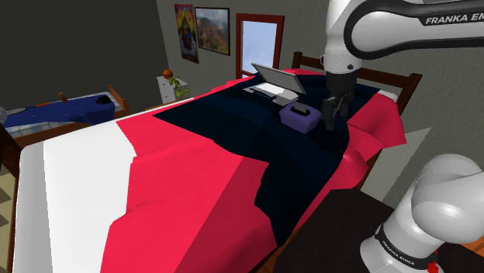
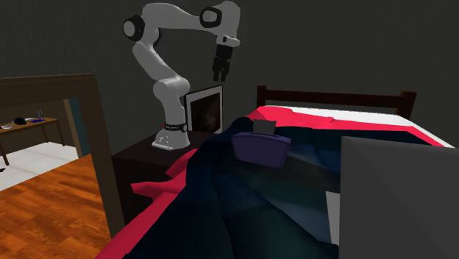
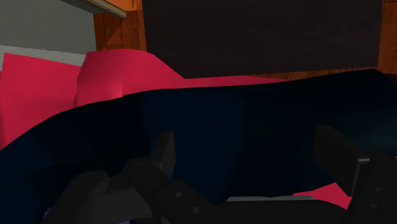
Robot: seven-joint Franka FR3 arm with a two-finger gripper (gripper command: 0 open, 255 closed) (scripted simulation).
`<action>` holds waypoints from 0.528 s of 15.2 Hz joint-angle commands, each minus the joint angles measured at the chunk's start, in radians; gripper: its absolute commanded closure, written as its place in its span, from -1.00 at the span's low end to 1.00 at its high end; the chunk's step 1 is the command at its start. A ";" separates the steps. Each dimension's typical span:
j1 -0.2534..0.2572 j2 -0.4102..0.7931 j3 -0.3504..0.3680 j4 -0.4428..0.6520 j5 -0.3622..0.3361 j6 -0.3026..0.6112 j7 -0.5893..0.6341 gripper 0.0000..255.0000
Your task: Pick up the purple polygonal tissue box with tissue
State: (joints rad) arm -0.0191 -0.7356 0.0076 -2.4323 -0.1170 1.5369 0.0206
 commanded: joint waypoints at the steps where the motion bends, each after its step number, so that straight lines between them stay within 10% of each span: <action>1: 0.000 0.000 0.000 0.000 0.000 0.000 0.000 -1.00; 8: -0.047 0.199 -0.070 0.064 -0.087 0.181 -0.054 -1.00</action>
State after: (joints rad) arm -0.0580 -0.5613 -0.0504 -2.3753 -0.1904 1.6919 -0.0235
